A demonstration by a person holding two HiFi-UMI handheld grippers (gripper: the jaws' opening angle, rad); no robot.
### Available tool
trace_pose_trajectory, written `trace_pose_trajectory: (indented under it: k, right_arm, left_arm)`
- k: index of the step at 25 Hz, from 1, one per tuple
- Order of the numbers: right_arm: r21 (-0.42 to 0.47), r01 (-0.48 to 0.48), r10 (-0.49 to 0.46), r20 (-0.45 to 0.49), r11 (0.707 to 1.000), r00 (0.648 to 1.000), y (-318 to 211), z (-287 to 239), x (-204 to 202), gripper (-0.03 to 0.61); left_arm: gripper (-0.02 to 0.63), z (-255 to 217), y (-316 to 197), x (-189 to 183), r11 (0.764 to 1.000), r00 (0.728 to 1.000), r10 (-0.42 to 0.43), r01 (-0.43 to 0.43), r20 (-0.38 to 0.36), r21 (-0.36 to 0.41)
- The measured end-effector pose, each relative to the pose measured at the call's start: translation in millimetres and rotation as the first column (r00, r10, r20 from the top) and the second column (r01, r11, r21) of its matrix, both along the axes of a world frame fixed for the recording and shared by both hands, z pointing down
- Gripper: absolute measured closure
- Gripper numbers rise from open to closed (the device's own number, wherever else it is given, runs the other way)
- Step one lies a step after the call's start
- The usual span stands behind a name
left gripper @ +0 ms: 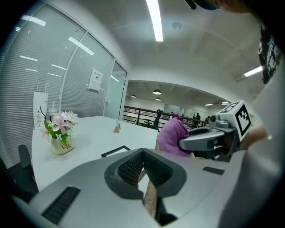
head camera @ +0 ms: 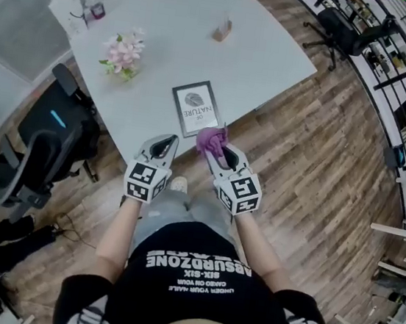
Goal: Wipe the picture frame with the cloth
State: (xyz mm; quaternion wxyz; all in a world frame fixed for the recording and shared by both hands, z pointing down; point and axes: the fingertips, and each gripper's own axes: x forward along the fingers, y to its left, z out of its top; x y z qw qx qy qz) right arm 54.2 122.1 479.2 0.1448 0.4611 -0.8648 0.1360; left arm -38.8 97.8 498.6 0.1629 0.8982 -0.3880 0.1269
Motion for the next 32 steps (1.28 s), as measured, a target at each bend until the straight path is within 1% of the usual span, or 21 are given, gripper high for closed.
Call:
trace_pose_trajectory:
  k: [4,8,11,14,21,25,29,32]
  right_arm:
    - [0.012,-0.014,0.014,0.006,1.0,1.0,-21,2,-4,0.449]
    - [0.018,0.004,-0.005,0.028,1.0,1.0,-36,-3,-12,0.449]
    - [0.02,0.032,-0.032,-0.008,0.999,0.999,-52,0,-17,0.449]
    - [-0.006,0.055,-0.055,-0.048,0.998,0.997,-71,15,-21,0.449]
    - [-0.081,0.131,-0.136,-0.065,0.988,0.989,-120,37,-36,0.448]
    - [-0.116,0.176,-0.185,-0.07,0.977,0.98,-142,49,-44,0.448]
    - [-0.143,0.221,-0.24,-0.127,0.965,0.962,-165,66,-49,0.448]
    - [-0.151,0.264,-0.287,-0.165,0.953,0.944,-181,76,-55,0.448]
  left_arm:
    - [0.598,10,-17,0,1.0,1.0,0.017,-0.017,-0.011,-0.02]
    - [0.598,28,-26,2,0.998,1.0,0.029,-0.029,-0.004,-0.059]
    - [0.598,39,-40,2,0.997,1.0,0.018,-0.017,0.018,-0.078]
    - [0.598,52,-54,-3,0.994,0.999,0.0,0.004,0.034,-0.108]
    - [0.598,67,-89,-12,0.986,0.997,-0.014,0.027,0.082,-0.166]
    - [0.598,81,-106,-4,0.98,0.994,0.008,0.014,0.111,-0.2]
    - [0.598,99,-125,0,0.975,0.986,0.02,0.017,0.166,-0.221]
    - [0.598,113,-136,3,0.971,0.978,0.049,0.001,0.204,-0.239]
